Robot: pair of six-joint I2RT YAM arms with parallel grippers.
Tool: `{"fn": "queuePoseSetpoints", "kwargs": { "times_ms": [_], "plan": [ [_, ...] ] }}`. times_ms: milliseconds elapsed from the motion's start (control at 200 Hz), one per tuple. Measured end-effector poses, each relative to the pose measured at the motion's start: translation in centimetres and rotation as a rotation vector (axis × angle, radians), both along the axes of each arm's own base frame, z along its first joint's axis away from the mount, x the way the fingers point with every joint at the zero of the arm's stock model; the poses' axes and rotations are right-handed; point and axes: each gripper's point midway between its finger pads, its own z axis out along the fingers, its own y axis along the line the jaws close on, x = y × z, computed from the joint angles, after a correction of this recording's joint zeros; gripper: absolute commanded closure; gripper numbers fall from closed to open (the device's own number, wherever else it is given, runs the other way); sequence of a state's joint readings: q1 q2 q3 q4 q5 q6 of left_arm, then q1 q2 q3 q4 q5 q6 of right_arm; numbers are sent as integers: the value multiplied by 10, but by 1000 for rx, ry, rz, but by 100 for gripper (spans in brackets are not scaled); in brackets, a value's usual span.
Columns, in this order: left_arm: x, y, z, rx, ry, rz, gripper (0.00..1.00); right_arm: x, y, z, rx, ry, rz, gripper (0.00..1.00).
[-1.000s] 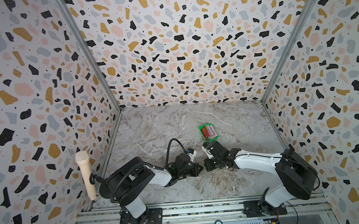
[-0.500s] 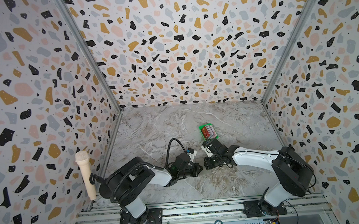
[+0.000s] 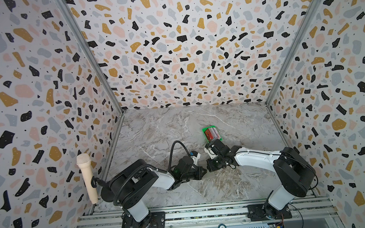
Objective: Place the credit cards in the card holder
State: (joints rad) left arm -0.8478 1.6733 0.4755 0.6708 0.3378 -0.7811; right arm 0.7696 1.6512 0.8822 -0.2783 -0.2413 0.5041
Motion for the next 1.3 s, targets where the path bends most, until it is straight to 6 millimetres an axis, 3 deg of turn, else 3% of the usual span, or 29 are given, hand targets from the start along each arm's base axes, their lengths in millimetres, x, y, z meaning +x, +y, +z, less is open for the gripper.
{"fn": "queuePoseSetpoints", "kwargs": {
  "times_ms": [50, 175, 385, 415, 451, 496, 631, 641, 656, 676, 736, 766, 851, 1086, 1302],
  "plan": [
    [-1, 0, 0, -2, 0, -2, 100, 0, 0, 0, 7, 5, 1, 100],
    [-4, 4, 2, -4, 4, -4, 100, 0, 10, 12, 55, -20, 29, 79],
    [-8, 17, 24, -49, 3, 35, 78, -3, 27, 32, 85, -149, 97, 55],
    [-6, 19, 31, -61, -8, 45, 74, -2, 28, 41, 99, -175, 98, 51],
    [-3, 19, 41, -78, -24, 56, 69, 1, 27, 53, 117, -213, 96, 36],
    [-1, 21, 53, -98, -47, 68, 63, 5, 28, 73, 149, -271, 89, 25],
    [11, 31, 95, -141, -153, 127, 48, 3, 25, 142, 280, -488, 78, 15],
    [12, 32, 98, -142, -162, 132, 41, 2, 24, 147, 291, -504, 76, 14],
    [13, 33, 103, -146, -176, 139, 10, 1, 23, 152, 302, -523, 74, 14],
    [15, 34, 109, -147, -194, 148, 0, -1, 21, 159, 318, -544, 71, 14],
    [24, 40, 129, -151, -255, 189, 0, -5, 11, 171, 349, -604, 48, 11],
    [27, 44, 136, -142, -281, 205, 0, -6, 7, 174, 363, -623, 33, 0],
    [37, 55, 151, -112, -348, 266, 0, -5, -4, 175, 361, -670, -2, 1],
    [72, 88, 213, -21, -571, 471, 0, -3, -29, 139, 252, -674, -64, 1],
    [97, 137, 248, 193, -763, 670, 0, -1, -42, 153, 262, -740, -110, 0]
  ]
}}
